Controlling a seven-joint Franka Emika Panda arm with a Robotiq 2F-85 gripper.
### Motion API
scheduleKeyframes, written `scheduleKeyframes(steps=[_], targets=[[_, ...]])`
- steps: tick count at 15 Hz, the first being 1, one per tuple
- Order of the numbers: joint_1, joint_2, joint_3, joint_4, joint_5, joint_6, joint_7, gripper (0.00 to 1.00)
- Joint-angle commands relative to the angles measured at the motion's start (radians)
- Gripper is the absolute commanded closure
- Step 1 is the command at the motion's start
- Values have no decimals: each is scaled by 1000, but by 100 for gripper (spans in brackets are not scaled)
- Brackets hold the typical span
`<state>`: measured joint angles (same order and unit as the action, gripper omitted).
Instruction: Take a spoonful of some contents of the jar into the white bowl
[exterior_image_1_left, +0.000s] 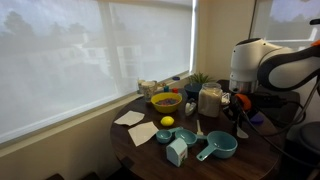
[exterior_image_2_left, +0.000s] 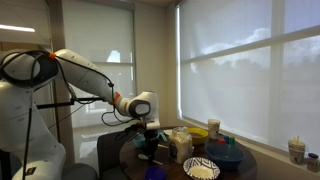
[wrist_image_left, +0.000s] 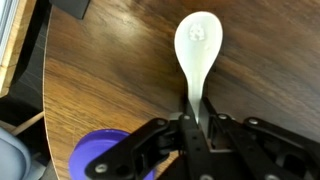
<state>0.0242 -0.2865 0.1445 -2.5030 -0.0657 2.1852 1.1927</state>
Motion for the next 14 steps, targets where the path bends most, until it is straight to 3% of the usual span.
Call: scheduleKeyframes(steps=[1, 3, 7, 11, 14], targets=[[8, -4, 4, -5, 15, 20, -33, 62], [14, -22, 4, 3, 21, 18, -54, 56], [21, -65, 7, 38, 16, -23, -114, 28], [27, -122, -3, 77, 14, -86, -270, 2], [27, -169, -22, 116, 40, -148, -404, 0]])
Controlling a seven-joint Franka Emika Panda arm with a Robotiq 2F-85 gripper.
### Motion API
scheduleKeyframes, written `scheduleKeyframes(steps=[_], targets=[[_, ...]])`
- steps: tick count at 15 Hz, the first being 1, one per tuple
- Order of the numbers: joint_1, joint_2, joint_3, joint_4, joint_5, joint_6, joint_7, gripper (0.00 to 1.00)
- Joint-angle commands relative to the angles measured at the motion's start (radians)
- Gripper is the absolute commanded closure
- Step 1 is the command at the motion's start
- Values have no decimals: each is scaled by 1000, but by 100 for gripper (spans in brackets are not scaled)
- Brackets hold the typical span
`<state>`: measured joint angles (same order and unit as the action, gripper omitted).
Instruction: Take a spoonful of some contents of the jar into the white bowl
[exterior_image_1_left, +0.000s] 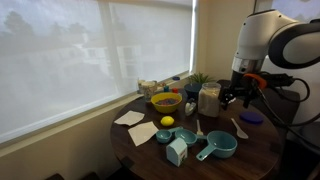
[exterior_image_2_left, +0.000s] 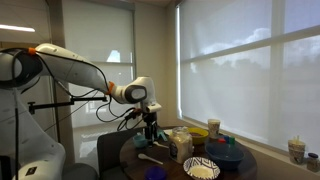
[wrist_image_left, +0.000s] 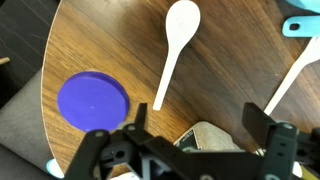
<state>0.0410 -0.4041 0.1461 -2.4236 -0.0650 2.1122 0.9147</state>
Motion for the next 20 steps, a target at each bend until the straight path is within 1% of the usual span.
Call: scheduleKeyframes(steps=[1, 4, 10, 16, 20], targets=[[9, -66, -28, 49, 39, -97, -170, 0], [-4, -105, -42, 104, 41, -212, -283, 0], [-49, -153, -68, 212, 29, -379, -408, 0], [-79, -169, -88, 263, 35, -425, -488, 0], [-88, -173, -95, 279, 28, -427, -511, 0]])
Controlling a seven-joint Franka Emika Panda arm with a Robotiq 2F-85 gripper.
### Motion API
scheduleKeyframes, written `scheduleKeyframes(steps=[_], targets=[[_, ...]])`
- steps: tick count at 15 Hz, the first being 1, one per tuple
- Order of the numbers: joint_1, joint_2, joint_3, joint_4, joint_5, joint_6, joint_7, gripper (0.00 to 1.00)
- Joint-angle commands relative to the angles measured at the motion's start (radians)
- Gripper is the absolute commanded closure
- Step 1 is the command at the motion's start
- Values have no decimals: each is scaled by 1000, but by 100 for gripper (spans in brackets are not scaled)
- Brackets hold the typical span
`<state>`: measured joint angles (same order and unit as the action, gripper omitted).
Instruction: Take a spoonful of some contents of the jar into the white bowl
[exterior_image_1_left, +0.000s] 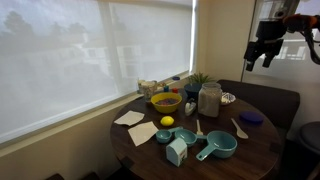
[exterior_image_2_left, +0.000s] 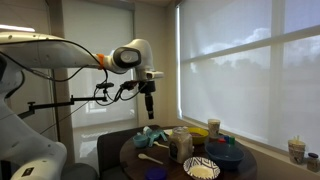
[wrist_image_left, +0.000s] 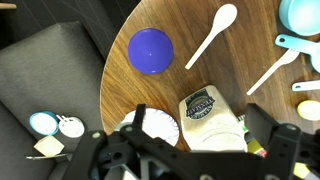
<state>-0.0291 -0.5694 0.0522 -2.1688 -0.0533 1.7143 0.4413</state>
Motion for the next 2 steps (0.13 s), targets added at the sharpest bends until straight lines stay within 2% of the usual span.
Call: scheduleKeyframes(steps=[1, 2], targets=[[-20, -10, -3, 24, 13, -22, -46, 0], [-25, -1, 12, 10, 8, -2, -21, 0]])
